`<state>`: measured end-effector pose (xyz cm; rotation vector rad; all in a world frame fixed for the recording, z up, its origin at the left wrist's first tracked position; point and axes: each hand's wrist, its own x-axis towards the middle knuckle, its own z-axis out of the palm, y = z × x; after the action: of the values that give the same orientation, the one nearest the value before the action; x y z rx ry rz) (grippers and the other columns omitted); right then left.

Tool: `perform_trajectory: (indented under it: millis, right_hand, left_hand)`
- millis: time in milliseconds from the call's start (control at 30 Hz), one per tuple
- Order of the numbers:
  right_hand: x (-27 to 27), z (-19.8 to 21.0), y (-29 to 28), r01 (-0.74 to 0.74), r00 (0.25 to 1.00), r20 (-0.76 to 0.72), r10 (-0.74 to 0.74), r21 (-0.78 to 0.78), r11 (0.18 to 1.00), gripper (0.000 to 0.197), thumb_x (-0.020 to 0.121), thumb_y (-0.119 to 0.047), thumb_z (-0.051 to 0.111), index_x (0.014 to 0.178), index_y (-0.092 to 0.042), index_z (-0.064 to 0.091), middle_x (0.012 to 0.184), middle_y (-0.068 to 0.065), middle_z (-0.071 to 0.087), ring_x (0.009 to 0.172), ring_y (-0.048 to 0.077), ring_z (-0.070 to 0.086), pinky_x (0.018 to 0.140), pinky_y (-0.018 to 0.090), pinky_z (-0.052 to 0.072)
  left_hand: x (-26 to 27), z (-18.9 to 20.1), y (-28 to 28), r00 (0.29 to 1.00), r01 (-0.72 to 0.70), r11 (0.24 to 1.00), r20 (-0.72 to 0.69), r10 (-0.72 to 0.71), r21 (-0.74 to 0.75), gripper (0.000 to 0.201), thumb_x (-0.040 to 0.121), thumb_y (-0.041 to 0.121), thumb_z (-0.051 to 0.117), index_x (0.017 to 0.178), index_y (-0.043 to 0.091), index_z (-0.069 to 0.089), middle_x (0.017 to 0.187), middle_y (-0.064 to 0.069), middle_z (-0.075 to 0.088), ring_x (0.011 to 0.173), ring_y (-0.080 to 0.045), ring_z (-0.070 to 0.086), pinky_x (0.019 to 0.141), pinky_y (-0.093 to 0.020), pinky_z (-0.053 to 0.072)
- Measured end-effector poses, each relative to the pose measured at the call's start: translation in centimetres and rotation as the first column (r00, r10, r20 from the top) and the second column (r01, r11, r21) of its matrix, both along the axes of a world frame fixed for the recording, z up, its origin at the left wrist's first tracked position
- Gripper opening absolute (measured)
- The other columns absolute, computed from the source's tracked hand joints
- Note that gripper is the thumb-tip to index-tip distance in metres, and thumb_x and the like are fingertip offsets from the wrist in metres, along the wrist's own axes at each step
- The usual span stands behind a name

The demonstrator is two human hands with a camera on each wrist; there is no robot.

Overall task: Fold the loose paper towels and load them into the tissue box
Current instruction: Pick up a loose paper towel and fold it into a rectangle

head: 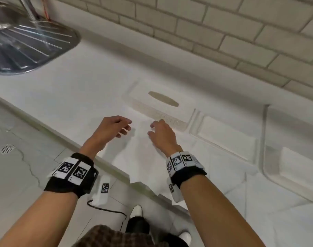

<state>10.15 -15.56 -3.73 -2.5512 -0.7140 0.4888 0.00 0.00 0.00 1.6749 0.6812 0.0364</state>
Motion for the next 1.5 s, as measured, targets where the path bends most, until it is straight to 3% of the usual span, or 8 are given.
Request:
perform_trajectory:
  millis: [200,433,533,767,967,1200,1400,1500]
  right_hand:
    - [-0.4,-1.5,1.7,0.040,0.996,0.084,-0.025,-0.175,0.984,0.052,0.084,-0.043,0.067,0.119,-0.008,0.055,0.125,0.009,0.052,0.119,0.029,0.046,0.093,0.041,0.042]
    - [-1.1,0.2,1.7,0.257,0.947,-0.285,-0.150,0.389,0.884,0.018,0.081,-0.019,0.069,0.088,-0.020,0.053,0.087,-0.001,0.061,0.083,0.022,0.060,0.079,0.042,0.054]
    - [-0.8,2.1,1.1,0.300,0.916,-0.395,-0.069,0.559,0.773,0.020,0.078,-0.012,0.074,0.084,-0.015,0.056,0.081,0.002,0.064,0.072,0.014,0.061,0.065,0.027,0.054]
    - [0.3,3.5,-1.4,0.400,0.872,-0.477,-0.107,0.571,0.717,0.042,0.088,-0.039,0.066,0.123,-0.019,0.058,0.114,-0.007,0.062,0.100,0.007,0.059,0.082,0.018,0.048]
    - [0.8,5.2,-2.5,0.426,0.766,-0.641,0.042,0.556,0.713,0.030,0.093,-0.051,0.052,0.109,-0.031,0.067,0.108,-0.007,0.073,0.105,0.012,0.066,0.095,0.031,0.051]
    - [1.4,6.0,-3.0,0.585,0.630,-0.757,0.171,0.608,0.536,0.035,0.085,-0.001,0.067,0.117,-0.012,0.063,0.114,0.008,0.066,0.114,0.024,0.060,0.107,0.040,0.045]
    - [2.3,7.1,-5.0,0.613,0.712,-0.697,0.079,0.673,0.413,0.062,0.079,0.015,0.066,0.129,-0.021,0.060,0.133,-0.001,0.055,0.129,0.002,0.047,0.110,0.033,0.041]
    - [2.3,8.6,-5.4,0.554,0.762,-0.633,0.136,0.746,0.368,0.060,0.078,0.015,0.065,0.124,-0.025,0.063,0.147,0.002,0.049,0.140,0.019,0.039,0.115,0.043,0.035]
  left_hand:
    - [0.2,-1.5,0.1,0.997,-0.068,0.998,0.020,0.068,-0.012,0.015,0.093,0.021,0.059,0.097,0.015,0.071,0.090,-0.003,0.072,0.078,-0.017,0.063,0.067,-0.025,0.047]
    - [0.4,-2.1,-0.8,0.972,-0.220,0.975,0.073,0.222,-0.031,0.070,0.077,0.029,0.079,0.137,0.024,0.044,0.125,0.004,0.051,0.110,-0.016,0.054,0.084,-0.027,0.044]
    - [0.6,-1.8,-1.3,0.984,-0.134,0.983,0.098,0.147,-0.126,0.060,0.073,0.027,0.082,0.126,0.017,0.056,0.113,0.001,0.068,0.100,-0.020,0.068,0.078,-0.030,0.056]
    - [1.1,0.2,-2.1,0.949,-0.185,0.968,0.226,0.220,-0.167,0.018,0.079,0.013,0.075,0.096,0.010,0.073,0.095,-0.007,0.076,0.084,-0.025,0.072,0.073,-0.032,0.058]
    - [1.4,4.0,-1.4,0.909,-0.130,0.951,0.349,0.227,-0.280,0.024,0.078,0.010,0.075,0.102,0.007,0.072,0.104,-0.009,0.075,0.096,-0.026,0.072,0.082,-0.035,0.056]
    - [1.7,4.4,-1.6,0.906,-0.150,0.934,0.333,0.261,-0.324,0.020,0.081,0.009,0.072,0.101,0.008,0.071,0.105,-0.008,0.075,0.097,-0.024,0.072,0.083,-0.034,0.057]
    - [2.1,2.8,-0.9,0.869,-0.421,0.894,0.213,0.446,-0.153,0.006,0.085,0.011,0.067,0.080,0.008,0.067,0.080,-0.003,0.067,0.069,-0.020,0.063,0.063,-0.027,0.051]
    - [2.6,2.4,-0.1,0.851,-0.497,0.865,0.158,0.501,-0.068,0.007,0.083,0.011,0.064,0.078,0.005,0.063,0.075,-0.007,0.061,0.069,-0.023,0.057,0.060,-0.028,0.045]
